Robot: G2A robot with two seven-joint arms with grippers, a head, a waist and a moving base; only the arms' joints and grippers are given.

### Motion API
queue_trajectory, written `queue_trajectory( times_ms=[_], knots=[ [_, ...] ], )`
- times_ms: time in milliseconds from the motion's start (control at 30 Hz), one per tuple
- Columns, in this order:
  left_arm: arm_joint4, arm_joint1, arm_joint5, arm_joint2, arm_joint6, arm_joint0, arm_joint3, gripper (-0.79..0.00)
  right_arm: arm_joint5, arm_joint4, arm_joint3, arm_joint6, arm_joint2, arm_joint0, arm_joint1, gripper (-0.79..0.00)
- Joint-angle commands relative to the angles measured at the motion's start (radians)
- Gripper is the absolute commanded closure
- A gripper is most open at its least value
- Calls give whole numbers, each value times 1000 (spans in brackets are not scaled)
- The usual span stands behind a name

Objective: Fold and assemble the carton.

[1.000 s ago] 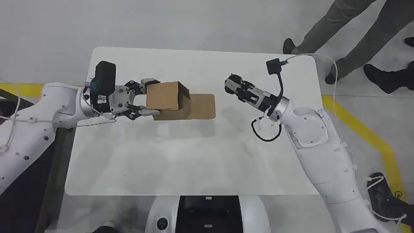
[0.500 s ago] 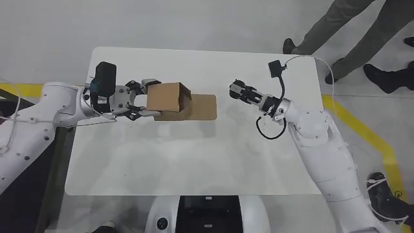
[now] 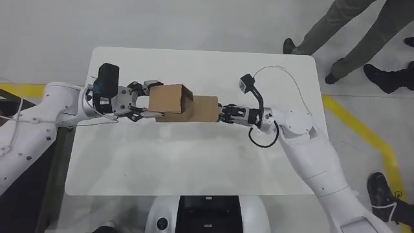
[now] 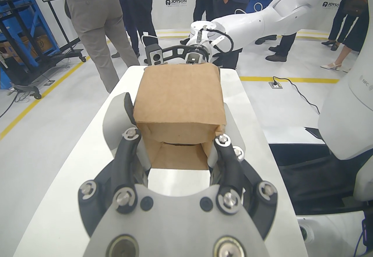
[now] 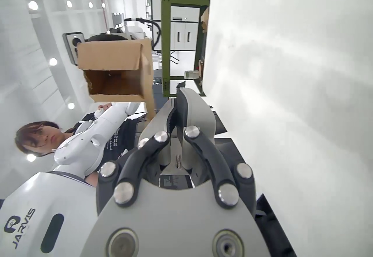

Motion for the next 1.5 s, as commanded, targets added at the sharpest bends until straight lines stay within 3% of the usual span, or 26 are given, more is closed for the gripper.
queue_trajectory(
  times_ms=[0, 700, 800, 900, 1000, 1067, 1167, 1233, 1467],
  knots=[
    [-3, -1, 0, 4, -7, -2, 0, -277, -14, 26, -5, -12, -1, 4, -2, 0],
    [-34, -14, 0, 63, -92, -44, 5, -274, 12, 28, -122, -96, -35, 12, -8, 0],
    [-35, -15, 0, 65, -94, -47, 6, -271, 26, 39, -127, -82, -32, 9, -6, -142],
    [-37, -16, 0, 67, -96, -47, 8, -274, 23, 16, -136, -75, -29, 10, -3, -157],
    [-35, -16, 0, 67, -101, -49, 8, -274, 29, 22, -145, -75, -26, 5, -2, -246],
    [-32, -16, 0, 66, -105, -50, 9, -274, 32, 29, -151, -74, -23, 3, -1, -252],
    [-32, -17, 0, 64, -106, -49, 12, -274, 38, 29, -159, -68, -22, 0, 1, -228],
    [-32, -18, 0, 63, -107, -49, 13, -274, 41, 27, -162, -64, -23, 0, 2, -142],
    [-29, -18, 0, 57, -105, -45, 17, -274, 27, 81, -162, -74, -32, -5, -2, -123]
  ],
)
